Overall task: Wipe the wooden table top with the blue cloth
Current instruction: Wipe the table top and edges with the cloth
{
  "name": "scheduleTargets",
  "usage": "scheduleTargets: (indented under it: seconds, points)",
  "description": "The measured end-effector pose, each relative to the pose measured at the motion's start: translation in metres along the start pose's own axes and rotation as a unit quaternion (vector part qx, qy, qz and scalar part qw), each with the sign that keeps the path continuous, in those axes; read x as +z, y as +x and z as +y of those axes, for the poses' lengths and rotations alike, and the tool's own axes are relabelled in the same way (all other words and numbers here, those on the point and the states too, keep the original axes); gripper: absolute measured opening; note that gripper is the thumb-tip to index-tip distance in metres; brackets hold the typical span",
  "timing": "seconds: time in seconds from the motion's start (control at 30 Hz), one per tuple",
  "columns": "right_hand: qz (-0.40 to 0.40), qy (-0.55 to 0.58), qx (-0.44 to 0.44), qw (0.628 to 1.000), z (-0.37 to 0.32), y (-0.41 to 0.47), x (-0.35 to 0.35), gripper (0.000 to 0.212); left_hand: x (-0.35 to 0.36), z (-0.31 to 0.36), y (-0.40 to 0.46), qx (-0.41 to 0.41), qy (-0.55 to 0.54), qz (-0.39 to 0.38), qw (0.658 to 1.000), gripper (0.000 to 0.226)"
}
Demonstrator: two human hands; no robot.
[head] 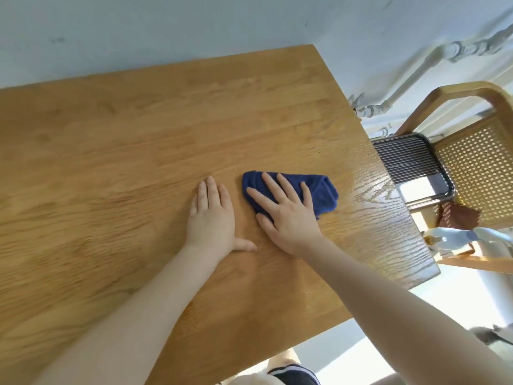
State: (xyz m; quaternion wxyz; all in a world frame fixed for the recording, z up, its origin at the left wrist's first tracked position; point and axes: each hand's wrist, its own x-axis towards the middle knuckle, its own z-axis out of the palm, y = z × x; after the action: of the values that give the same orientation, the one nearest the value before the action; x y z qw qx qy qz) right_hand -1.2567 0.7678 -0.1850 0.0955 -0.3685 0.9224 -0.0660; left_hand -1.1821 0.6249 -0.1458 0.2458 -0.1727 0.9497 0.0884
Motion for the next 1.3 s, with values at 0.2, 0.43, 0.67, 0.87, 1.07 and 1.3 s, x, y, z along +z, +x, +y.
scheduleTargets:
  seconds: [0.2, 0.43, 0.67, 0.87, 1.07, 1.3]
  points:
    - [0.024, 0.028, 0.086, 0.996, 0.063, 0.048, -0.014, 0.046, -0.002, 0.004, 0.002, -0.028, -0.023, -0.016, 0.999, 0.138]
    - [0.000, 0.034, 0.037, 0.999, 0.079, 0.029, -0.021, 0.048, -0.004, 0.022, -0.011, -0.079, -0.042, 0.003, 0.996, 0.135]
    - [-0.087, 0.070, -0.142, 0.984, 0.116, 0.015, -0.037, 0.061, -0.004, 0.056, -0.016, -0.034, -0.008, 0.018, 0.999, 0.097]
    - [-0.031, 0.101, -0.034, 0.994, 0.144, 0.042, -0.041, 0.052, 0.015, 0.073, -0.030, -0.023, -0.109, -0.021, 0.994, 0.079]
    - [-0.054, 0.101, -0.226, 0.967, 0.138, -0.042, -0.024, 0.057, 0.016, 0.093, -0.024, -0.081, -0.082, -0.036, 0.993, 0.122]
    - [-0.030, 0.102, -0.216, 0.971, 0.135, -0.012, -0.028, 0.055, 0.020, 0.094, -0.022, -0.078, -0.083, -0.014, 0.993, 0.123]
